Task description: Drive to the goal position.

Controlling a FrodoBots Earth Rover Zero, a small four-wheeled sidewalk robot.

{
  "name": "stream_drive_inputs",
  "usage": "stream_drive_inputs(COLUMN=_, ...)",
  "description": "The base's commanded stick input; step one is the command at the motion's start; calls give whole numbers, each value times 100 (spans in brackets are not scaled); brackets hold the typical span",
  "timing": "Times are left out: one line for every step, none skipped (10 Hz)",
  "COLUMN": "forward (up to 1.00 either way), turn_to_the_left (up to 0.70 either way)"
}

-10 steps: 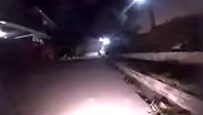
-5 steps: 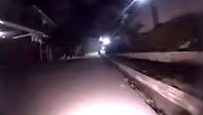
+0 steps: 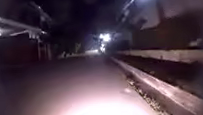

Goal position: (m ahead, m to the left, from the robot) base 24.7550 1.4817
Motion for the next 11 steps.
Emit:
stream_drive_inputs(forward=70, turn_to_the_left=0)
stream_drive_inputs(forward=70, turn_to_the_left=0)
stream_drive_inputs(forward=70, turn_to_the_left=0)
stream_drive_inputs(forward=70, turn_to_the_left=0)
stream_drive_inputs(forward=70, turn_to_the_left=0)
stream_drive_inputs(forward=70, turn_to_the_left=0)
stream_drive_inputs(forward=70, turn_to_the_left=0)
stream_drive_inputs(forward=70, turn_to_the_left=0)
stream_drive_inputs(forward=70, turn_to_the_left=0)
stream_drive_inputs(forward=70, turn_to_the_left=0)
stream_drive_inputs(forward=70, turn_to_the_left=0)
